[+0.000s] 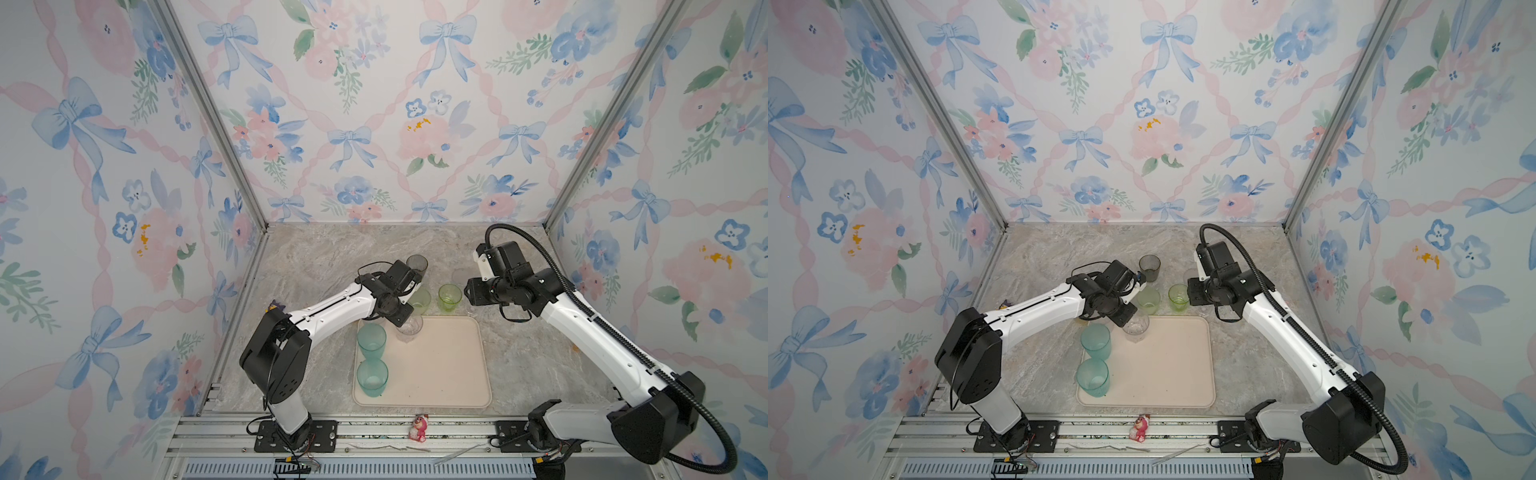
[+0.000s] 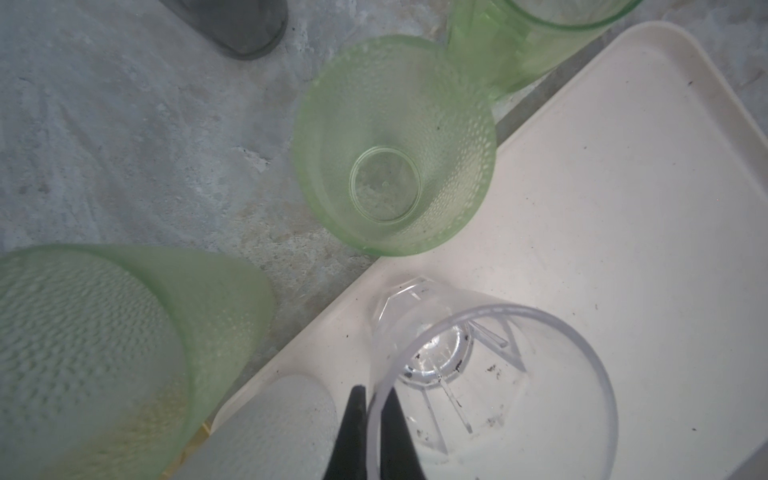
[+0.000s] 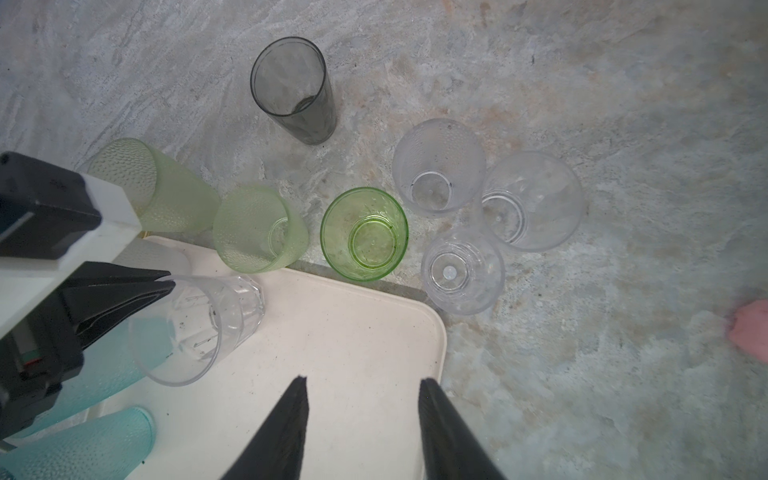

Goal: Place the glasses into the tray
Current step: 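Lower the clear faceted cup onto the tray and open the left gripper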

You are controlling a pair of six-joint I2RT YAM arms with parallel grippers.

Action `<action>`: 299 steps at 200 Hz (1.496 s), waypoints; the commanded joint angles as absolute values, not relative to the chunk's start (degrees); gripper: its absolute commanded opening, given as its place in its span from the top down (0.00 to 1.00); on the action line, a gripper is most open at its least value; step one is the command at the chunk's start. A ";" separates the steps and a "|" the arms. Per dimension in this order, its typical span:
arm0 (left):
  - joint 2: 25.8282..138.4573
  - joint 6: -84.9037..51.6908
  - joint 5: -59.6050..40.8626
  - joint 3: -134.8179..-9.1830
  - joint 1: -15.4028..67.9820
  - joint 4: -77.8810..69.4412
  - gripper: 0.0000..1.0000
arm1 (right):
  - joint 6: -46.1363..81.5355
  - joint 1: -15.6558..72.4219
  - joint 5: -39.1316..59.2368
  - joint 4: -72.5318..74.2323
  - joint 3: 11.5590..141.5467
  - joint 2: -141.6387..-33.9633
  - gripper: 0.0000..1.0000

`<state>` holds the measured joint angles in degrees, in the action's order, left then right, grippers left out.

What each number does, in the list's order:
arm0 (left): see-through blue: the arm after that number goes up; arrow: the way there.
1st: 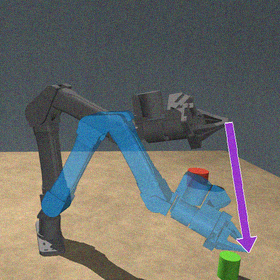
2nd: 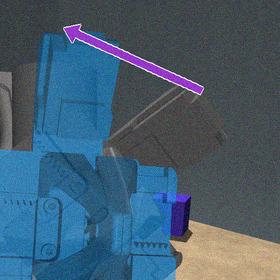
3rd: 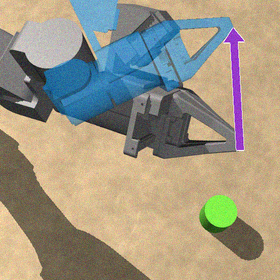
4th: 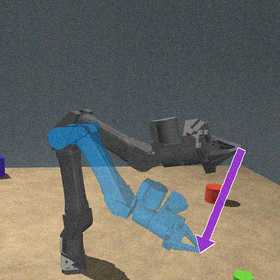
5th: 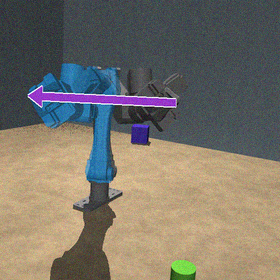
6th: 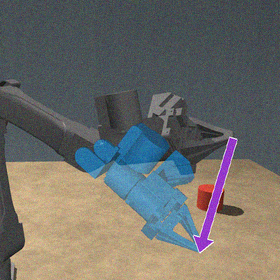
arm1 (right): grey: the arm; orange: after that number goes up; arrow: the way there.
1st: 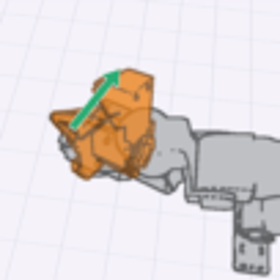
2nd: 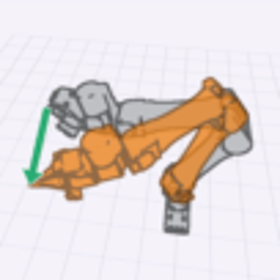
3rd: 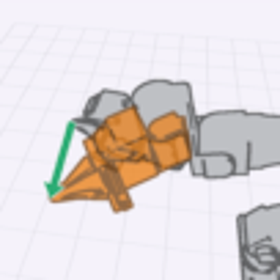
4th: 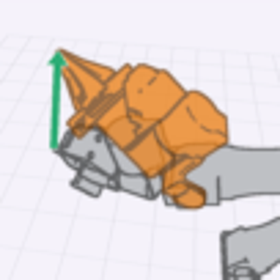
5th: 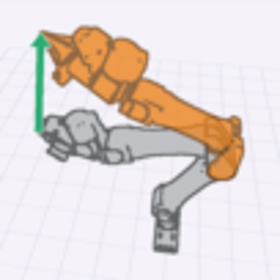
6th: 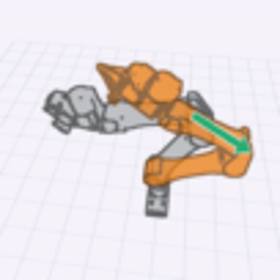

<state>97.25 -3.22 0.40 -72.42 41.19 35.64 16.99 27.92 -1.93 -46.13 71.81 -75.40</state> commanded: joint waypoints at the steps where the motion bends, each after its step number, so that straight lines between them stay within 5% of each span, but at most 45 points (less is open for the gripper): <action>1: 97.58 -4.01 0.56 -72.33 40.49 34.52 1.00 | 17.47 28.56 -1.34 -45.31 72.27 -75.93 0.53; 299: 95.43 -2.51 5.62 -76.74 40.03 34.17 0.82 | 18.20 31.38 -0.68 -46.75 70.71 -78.28 0.53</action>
